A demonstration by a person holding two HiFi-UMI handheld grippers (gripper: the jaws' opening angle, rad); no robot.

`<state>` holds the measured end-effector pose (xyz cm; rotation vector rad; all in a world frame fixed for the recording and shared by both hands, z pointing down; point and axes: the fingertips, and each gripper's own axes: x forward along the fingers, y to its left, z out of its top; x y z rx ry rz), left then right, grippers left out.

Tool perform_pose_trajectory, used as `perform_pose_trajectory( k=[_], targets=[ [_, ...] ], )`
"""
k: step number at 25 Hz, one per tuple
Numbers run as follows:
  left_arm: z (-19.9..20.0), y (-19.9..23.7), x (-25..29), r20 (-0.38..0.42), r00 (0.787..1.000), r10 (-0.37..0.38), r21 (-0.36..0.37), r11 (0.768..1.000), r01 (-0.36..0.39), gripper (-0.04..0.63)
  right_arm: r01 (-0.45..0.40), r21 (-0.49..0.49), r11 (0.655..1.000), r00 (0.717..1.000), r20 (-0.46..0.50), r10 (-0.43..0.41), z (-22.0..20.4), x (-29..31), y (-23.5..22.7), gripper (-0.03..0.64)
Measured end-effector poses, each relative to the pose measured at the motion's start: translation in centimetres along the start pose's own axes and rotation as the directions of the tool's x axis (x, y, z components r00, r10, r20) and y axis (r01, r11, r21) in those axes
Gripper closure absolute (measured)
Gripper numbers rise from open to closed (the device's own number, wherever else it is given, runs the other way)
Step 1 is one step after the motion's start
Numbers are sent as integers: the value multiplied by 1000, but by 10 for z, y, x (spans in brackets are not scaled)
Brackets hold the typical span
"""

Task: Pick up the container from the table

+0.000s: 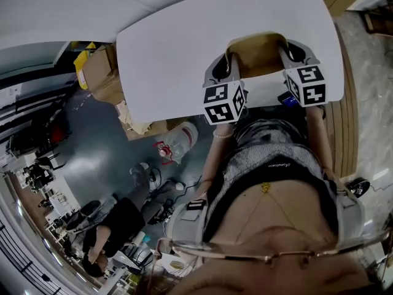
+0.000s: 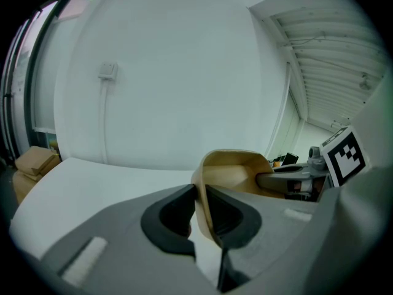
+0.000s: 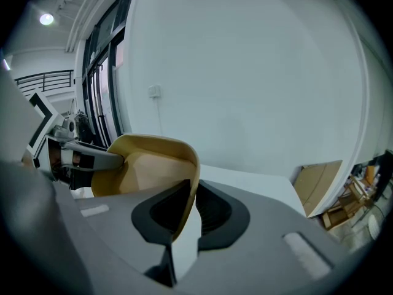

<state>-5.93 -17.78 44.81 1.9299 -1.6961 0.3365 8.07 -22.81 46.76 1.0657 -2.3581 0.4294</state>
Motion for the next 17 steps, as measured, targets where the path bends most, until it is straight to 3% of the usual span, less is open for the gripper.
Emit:
perform_pose_trajectory(
  k=[17],
  targets=[
    [1,3,7,-3,1000,-2,4,1000,2,563,-2,3,1000,1000,-1,2,1,8,-3,561]
  ],
)
